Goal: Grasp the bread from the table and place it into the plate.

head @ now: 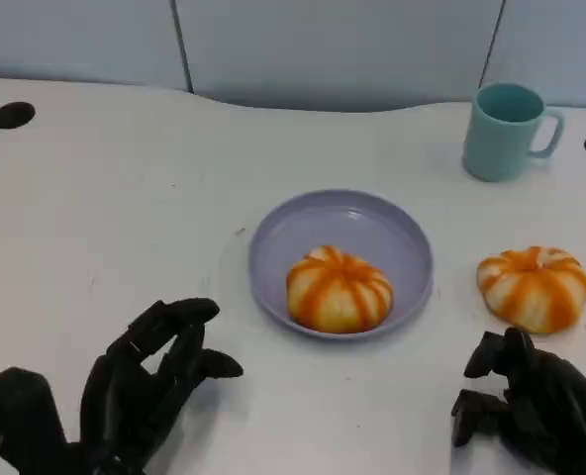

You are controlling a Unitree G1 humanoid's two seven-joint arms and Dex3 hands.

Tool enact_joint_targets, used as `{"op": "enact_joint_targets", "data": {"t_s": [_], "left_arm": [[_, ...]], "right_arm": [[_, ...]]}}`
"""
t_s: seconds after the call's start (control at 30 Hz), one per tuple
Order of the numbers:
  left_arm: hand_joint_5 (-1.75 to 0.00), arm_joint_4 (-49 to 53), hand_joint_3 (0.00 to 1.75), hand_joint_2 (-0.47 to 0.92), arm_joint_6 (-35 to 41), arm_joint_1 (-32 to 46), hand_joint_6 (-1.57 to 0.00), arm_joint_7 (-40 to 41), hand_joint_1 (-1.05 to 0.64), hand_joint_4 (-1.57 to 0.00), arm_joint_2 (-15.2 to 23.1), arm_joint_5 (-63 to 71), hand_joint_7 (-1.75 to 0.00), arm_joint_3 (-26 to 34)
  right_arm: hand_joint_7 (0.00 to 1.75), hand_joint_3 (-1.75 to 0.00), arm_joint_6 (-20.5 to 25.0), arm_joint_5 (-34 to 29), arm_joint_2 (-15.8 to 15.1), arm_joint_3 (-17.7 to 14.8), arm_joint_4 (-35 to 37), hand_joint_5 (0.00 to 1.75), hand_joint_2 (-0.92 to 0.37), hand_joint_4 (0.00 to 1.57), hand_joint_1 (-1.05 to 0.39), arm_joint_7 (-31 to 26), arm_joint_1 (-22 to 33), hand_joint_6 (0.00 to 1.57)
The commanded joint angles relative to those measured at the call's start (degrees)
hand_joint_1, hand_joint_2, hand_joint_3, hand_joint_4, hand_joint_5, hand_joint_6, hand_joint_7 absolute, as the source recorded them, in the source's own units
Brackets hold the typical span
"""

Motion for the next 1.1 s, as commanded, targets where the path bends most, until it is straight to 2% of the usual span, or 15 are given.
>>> {"op": "enact_joint_targets", "data": {"t_s": [0.03,0.17,0.37,0.47,0.67,1.1], "left_arm": [[-1.55,1.60,0.34,0.83,-1.71,0.75,-0.67,1.09,-0.49,-0.69,-0.05,0.96,-1.11,0.66],[-1.63,1.39,0.37,0.84,-2.23,1.26,-0.60,1.61,-0.50,-0.66,-0.19,2.70,-1.25,-0.06],[-1.70,2.67,0.43,0.81,-3.02,0.52,-0.59,1.49,-0.51,-0.63,-0.02,3.85,-1.30,-0.31],[-1.71,3.92,0.47,0.77,-3.76,-0.21,-0.61,1.42,-0.52,-0.64,-0.06,3.96,-1.29,-0.06],[-1.66,6.25,0.47,0.74,-4.92,-1.40,-0.64,0.63,-0.52,-0.68,-0.06,3.28,-1.25,0.53],[-1.62,6.10,0.50,0.74,-4.16,-2.17,-0.66,0.84,-0.52,-0.71,-0.26,2.70,-1.22,0.74]], "right_arm": [[1.10,-0.44,0.68,-0.51,-0.91,-0.67,0.94,1.15,-0.92,1.29,-0.45,-1.02,0.42,1.13],[1.10,-0.46,1.32,0.12,-1.02,-0.85,0.19,1.14,-0.92,1.27,-0.44,-0.46,1.00,1.11],[1.11,-0.44,0.43,-0.52,-1.20,-0.87,1.53,1.15,-0.92,1.28,-0.45,-0.34,0.23,1.13],[1.10,-0.47,-1.51,-1.15,-1.52,-0.66,2.47,1.16,-0.92,1.27,-0.45,0.66,0.13,1.12],[1.09,-0.46,-2.20,-0.96,-1.62,-0.95,3.51,1.16,-0.92,1.27,-0.45,0.90,-0.10,1.13],[1.05,-0.41,-0.64,-0.21,-1.58,-1.42,3.38,1.15,-0.92,1.27,-0.46,0.02,-0.47,1.16]]}}
